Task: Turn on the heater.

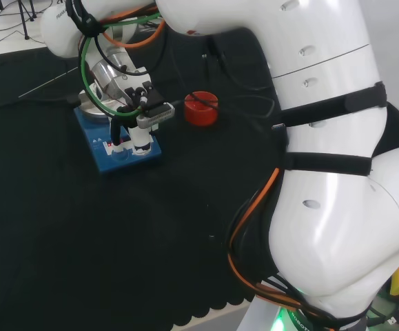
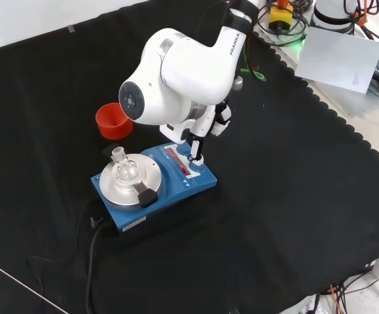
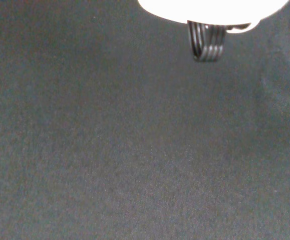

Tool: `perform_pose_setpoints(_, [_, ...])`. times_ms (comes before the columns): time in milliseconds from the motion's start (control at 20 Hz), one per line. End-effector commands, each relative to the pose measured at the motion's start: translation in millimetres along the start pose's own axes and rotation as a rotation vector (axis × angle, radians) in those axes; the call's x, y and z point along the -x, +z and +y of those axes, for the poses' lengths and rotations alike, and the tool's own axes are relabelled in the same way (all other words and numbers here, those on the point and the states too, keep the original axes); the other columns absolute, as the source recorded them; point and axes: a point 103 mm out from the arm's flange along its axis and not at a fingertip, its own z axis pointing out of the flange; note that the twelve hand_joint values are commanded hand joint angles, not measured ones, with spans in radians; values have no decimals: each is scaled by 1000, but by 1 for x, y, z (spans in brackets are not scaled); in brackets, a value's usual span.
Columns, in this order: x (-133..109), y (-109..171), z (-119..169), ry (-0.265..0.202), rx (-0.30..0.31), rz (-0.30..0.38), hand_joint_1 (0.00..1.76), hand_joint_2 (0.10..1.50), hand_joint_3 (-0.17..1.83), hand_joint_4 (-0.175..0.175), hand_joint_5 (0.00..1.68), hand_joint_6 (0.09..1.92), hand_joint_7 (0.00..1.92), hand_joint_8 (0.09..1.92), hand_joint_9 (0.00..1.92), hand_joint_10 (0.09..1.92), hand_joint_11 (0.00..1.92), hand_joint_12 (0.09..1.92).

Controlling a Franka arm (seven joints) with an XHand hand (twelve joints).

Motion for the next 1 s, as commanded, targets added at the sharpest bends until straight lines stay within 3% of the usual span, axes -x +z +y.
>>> perform_pose_setpoints(50, [2,3,2,-4,-2,2,1502,618,1152,-22,328,454,1840,1799,1920,1801,1920,1716])
perform_pose_setpoints(350, [4,-2,-4,-9,1,9,1502,618,1152,-22,330,458,1840,1799,1920,1800,1920,1715])
perform_pose_setpoints(750, [14,-36,-46,-31,68,46,1501,618,1153,-22,348,476,1840,1798,1920,1799,1920,1712])
perform_pose_setpoints(1000, [16,-45,-59,-21,82,46,1501,617,1153,-22,354,487,1840,1797,1920,1798,1920,1709])
